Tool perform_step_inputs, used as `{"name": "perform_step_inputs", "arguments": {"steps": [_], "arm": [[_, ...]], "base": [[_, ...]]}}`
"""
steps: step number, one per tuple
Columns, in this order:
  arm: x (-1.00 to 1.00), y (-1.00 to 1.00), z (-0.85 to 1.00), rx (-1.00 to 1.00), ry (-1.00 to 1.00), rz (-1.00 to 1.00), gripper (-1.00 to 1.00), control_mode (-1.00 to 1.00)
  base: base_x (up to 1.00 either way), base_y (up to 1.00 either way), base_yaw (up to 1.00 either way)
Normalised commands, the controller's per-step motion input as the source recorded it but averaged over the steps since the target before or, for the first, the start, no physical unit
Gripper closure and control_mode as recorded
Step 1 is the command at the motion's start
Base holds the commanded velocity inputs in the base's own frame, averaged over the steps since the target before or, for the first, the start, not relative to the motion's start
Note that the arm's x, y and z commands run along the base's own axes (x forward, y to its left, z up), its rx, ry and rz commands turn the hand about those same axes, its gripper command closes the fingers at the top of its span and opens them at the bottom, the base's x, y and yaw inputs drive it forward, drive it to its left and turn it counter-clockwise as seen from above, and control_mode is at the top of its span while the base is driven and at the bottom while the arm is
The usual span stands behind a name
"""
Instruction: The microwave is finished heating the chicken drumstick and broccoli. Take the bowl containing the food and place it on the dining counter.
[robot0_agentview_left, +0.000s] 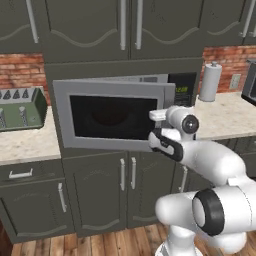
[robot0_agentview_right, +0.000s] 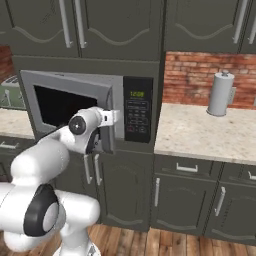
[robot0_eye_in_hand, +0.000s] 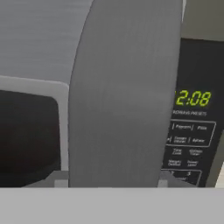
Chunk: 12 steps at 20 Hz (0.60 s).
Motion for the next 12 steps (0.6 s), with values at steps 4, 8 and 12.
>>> {"name": "perform_step_inputs", "arguments": {"steps": [4, 8, 12], "arm": [[-1.00, 0.51, 1.00, 0.00, 0.00, -0.08, 1.00, -1.00], [-1.00, 0.59, 1.00, 0.00, 0.01, -0.04, 1.00, -1.00], [-1.00, 0.67, 1.00, 0.00, 0.01, 0.00, 1.00, -1.00]], "base": [[0.00, 0.00, 0.00], [0.00, 0.00, 0.00], [0.00, 0.00, 0.00]]}}
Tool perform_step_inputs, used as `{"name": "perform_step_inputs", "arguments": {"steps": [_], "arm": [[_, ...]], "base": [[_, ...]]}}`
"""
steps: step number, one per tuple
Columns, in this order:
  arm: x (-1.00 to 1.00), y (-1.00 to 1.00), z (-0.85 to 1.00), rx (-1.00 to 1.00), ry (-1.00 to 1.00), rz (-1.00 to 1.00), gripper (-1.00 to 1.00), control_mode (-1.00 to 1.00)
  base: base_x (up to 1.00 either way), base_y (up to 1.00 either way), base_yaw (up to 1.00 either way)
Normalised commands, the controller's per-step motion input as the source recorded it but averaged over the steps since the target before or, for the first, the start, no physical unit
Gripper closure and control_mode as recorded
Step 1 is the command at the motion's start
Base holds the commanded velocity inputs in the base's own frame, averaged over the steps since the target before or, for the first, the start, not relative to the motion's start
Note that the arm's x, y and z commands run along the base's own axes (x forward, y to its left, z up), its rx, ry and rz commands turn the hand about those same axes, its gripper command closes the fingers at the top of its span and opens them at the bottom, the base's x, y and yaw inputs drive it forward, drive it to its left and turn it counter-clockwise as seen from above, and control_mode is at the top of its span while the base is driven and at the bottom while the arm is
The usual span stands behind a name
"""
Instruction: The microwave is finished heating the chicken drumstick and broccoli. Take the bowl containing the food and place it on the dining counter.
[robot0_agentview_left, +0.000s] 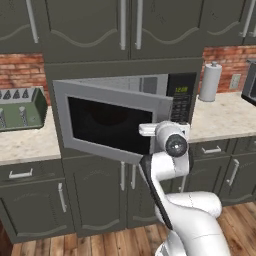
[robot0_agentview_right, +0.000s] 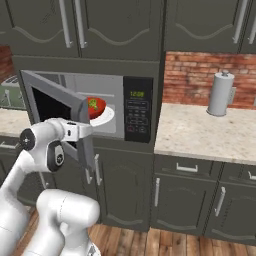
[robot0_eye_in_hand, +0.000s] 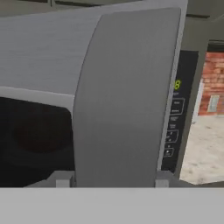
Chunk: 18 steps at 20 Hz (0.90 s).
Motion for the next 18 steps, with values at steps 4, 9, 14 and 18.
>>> {"name": "perform_step_inputs", "arguments": {"steps": [4, 9, 14, 18], "arm": [[-1.00, 0.70, 0.96, 0.00, 0.02, 0.00, 1.00, -1.00], [-1.00, 0.57, 0.12, -0.04, 0.02, 0.00, -1.00, -1.00], [-1.00, 0.20, -0.52, -0.03, 0.16, 0.05, -1.00, -1.00], [-1.00, -0.73, 0.15, 0.06, 0.00, 0.00, -1.00, -1.00]], "base": [[0.00, 0.00, 0.00], [0.00, 0.00, 0.00], [0.00, 0.00, 0.00], [0.00, 0.00, 0.00]]}}
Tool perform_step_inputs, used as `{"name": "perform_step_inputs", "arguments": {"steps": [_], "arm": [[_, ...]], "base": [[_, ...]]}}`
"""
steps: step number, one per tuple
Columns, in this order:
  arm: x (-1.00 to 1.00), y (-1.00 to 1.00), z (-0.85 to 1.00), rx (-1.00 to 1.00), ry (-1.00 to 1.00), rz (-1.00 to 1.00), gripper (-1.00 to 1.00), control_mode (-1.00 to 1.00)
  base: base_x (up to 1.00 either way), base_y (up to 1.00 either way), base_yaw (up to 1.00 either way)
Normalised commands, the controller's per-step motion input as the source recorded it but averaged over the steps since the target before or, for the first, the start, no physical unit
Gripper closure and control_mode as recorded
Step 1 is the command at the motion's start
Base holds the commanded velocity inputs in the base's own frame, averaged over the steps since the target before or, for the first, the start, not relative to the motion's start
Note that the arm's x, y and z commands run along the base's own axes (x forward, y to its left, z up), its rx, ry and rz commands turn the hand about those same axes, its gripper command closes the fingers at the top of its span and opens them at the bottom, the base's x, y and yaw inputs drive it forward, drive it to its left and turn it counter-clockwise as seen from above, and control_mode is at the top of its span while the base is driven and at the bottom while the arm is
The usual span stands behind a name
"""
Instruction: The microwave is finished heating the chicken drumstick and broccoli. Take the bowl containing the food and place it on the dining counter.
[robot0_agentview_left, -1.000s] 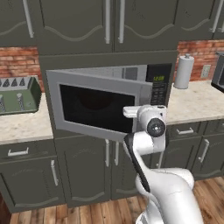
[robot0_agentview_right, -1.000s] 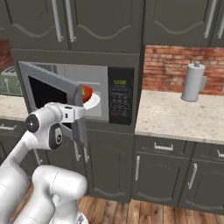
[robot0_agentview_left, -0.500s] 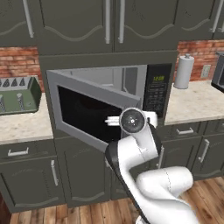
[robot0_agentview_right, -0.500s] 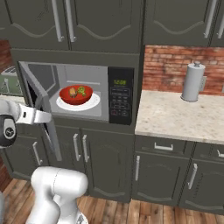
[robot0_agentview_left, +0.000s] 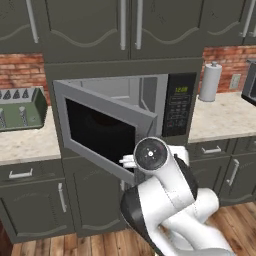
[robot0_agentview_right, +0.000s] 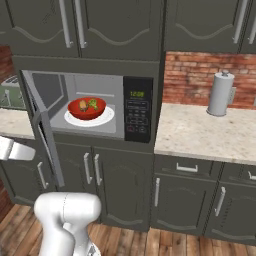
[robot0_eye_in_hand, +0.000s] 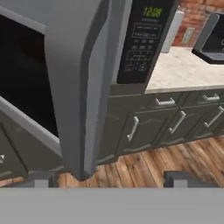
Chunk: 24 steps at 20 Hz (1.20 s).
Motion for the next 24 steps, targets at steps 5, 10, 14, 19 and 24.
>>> {"name": "perform_step_inputs", "arguments": {"steps": [5, 10, 14, 19, 24], "arm": [[-0.54, -1.00, 0.40, 0.19, 0.00, 0.10, -1.00, -1.00], [-0.12, -1.00, 0.26, 0.26, -0.03, 0.23, -1.00, -1.00], [-0.02, -1.00, -0.12, 0.48, 0.03, 0.21, -1.00, -1.00], [0.82, -0.76, -0.53, 0.53, 0.04, 0.15, -1.00, -1.00], [1.00, -0.03, -0.12, 0.43, 0.09, 0.06, -1.00, -1.00]], "base": [[0.00, 0.00, 0.00], [0.00, 0.00, 0.00], [0.00, 0.00, 0.00], [0.00, 0.00, 0.00], [0.00, 0.00, 0.00]]}}
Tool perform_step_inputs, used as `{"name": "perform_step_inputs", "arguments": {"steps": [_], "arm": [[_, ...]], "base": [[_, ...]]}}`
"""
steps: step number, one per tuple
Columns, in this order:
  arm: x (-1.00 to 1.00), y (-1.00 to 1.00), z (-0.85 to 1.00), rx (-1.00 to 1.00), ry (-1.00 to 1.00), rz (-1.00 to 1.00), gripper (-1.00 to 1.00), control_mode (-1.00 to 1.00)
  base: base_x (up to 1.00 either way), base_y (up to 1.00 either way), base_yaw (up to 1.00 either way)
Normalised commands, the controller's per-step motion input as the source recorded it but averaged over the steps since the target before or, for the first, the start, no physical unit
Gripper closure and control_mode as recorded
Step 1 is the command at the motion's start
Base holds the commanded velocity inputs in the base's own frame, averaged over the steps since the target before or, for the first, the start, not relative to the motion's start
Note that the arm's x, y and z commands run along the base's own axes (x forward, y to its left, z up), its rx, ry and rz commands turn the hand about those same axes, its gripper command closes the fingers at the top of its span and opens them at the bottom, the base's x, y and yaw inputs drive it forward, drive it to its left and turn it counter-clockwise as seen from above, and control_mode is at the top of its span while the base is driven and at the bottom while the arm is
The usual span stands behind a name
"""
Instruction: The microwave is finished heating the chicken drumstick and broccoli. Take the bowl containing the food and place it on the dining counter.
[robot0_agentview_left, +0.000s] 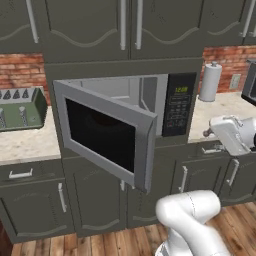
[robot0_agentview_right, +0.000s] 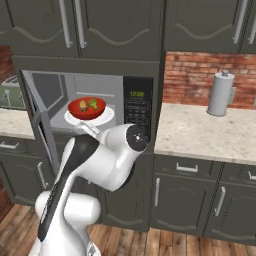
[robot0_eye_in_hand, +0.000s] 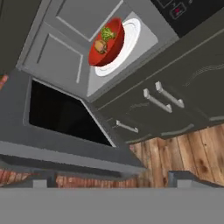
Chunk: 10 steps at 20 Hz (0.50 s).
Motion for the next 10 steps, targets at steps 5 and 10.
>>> {"name": "perform_step_inputs", "arguments": {"steps": [5, 10], "arm": [[1.00, 0.40, 0.02, 0.18, 0.26, 0.10, -1.00, -1.00], [0.95, 0.87, 0.08, 0.02, 0.30, 0.11, -1.00, -1.00]], "base": [[0.00, 0.00, 0.00], [0.00, 0.00, 0.00]]}}
